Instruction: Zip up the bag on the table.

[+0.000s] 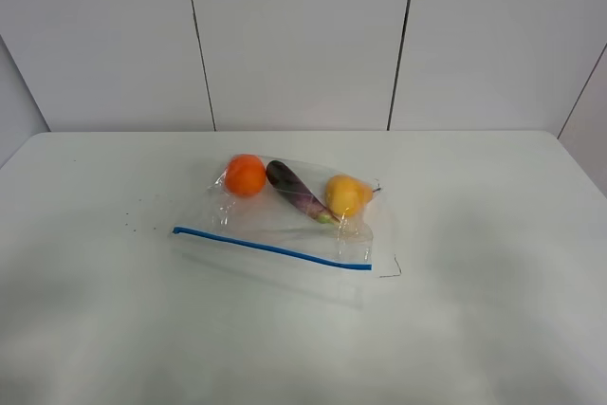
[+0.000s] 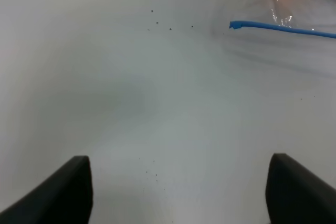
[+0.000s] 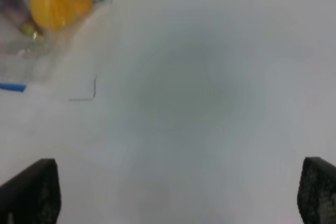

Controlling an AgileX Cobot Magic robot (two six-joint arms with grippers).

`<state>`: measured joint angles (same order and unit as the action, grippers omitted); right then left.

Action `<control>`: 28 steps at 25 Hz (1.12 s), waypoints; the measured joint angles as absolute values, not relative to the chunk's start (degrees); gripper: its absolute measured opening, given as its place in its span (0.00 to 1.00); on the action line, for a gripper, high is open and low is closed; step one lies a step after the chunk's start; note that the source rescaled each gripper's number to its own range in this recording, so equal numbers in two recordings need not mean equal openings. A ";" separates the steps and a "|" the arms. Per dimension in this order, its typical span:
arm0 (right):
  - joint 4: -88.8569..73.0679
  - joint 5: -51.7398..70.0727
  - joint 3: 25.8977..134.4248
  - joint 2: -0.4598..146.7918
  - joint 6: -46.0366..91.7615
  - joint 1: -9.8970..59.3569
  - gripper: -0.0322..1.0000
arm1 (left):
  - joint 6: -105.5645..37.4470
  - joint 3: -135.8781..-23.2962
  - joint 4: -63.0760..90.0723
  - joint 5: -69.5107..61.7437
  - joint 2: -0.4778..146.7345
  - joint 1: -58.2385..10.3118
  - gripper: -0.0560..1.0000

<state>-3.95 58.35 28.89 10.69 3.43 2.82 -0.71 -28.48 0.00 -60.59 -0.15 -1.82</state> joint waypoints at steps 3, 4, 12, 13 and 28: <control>-4.00 58.25 28.89 8.63 3.38 2.82 1.00 | -0.71 -28.48 0.00 -60.59 -0.15 -1.82 0.97; -4.00 58.15 28.89 8.42 3.38 2.82 1.00 | -0.71 -28.48 0.00 -60.59 -0.15 -1.82 0.97; -4.13 58.18 28.89 8.27 3.38 2.31 1.00 | -0.71 -28.48 0.00 -60.59 -0.15 -1.82 0.97; -4.18 58.18 28.89 8.27 3.38 2.31 1.00 | -0.71 -28.48 0.00 -60.59 -0.15 -1.82 0.97; -4.39 58.13 28.89 -0.23 3.31 2.31 1.00 | -0.71 -28.48 0.00 -60.59 -0.15 -1.82 0.97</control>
